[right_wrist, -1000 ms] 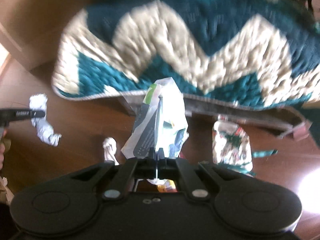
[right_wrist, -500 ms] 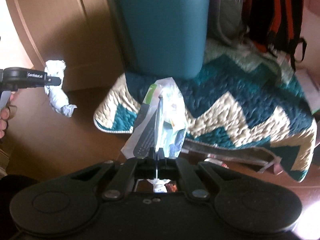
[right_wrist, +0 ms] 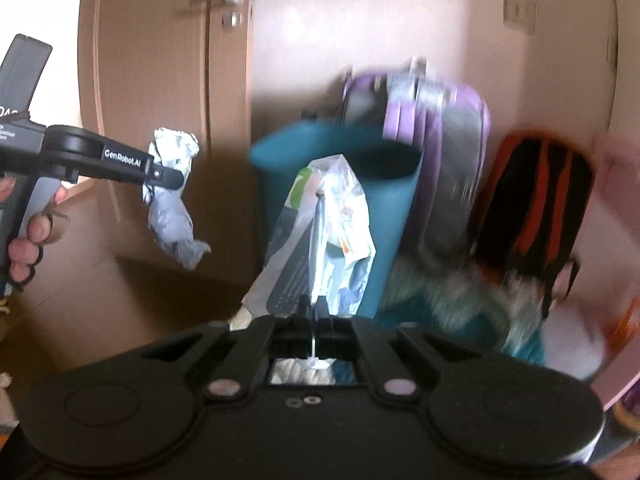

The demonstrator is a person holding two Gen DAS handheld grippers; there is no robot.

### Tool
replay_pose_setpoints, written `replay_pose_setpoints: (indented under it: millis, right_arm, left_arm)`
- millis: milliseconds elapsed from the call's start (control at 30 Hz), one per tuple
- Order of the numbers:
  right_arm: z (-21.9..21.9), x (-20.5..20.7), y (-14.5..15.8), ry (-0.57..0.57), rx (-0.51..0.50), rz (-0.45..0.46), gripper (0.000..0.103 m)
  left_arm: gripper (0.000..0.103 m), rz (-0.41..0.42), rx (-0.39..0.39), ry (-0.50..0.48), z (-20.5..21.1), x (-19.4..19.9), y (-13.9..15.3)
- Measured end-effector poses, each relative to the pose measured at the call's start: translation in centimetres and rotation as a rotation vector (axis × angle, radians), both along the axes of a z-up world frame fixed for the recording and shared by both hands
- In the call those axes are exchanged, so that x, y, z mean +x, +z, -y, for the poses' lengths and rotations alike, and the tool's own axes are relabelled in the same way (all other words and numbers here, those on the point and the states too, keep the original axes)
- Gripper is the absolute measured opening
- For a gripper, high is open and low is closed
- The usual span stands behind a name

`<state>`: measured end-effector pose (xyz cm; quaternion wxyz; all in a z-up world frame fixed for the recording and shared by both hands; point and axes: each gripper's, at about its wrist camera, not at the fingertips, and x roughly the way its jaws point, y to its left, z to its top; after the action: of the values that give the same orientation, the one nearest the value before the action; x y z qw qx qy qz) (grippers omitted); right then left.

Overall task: Collect trash
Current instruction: 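Lift white wrapper and foil in both tools up over the wastebasket, then open both tools to drop the wrapper and foil into the wastebasket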

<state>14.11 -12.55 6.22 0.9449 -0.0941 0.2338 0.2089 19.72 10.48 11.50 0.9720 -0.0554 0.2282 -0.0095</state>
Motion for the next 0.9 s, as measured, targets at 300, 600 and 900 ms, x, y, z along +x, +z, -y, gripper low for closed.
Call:
replay_pose_setpoints:
  millis: [300, 600, 900]
  right_arm:
    - [-0.1, 4.5, 6.1, -0.030, 0.015, 0.144, 0.000]
    - [-0.9, 10.6, 6.8, -0.062, 0.020, 0.119, 0.000]
    - [-1.7, 15.4, 4.6, -0.064, 0.009, 0.038, 0.000]
  left_arm:
    - [0.018, 0.100, 0.053, -0.007, 2.7, 3.1, 5.7]
    - [0.018, 0.082, 0.101, 0.008, 4.0, 9.2, 6.8]
    - [0.019, -0.014, 0.131, 0.009, 5.1, 15.1, 2.8]
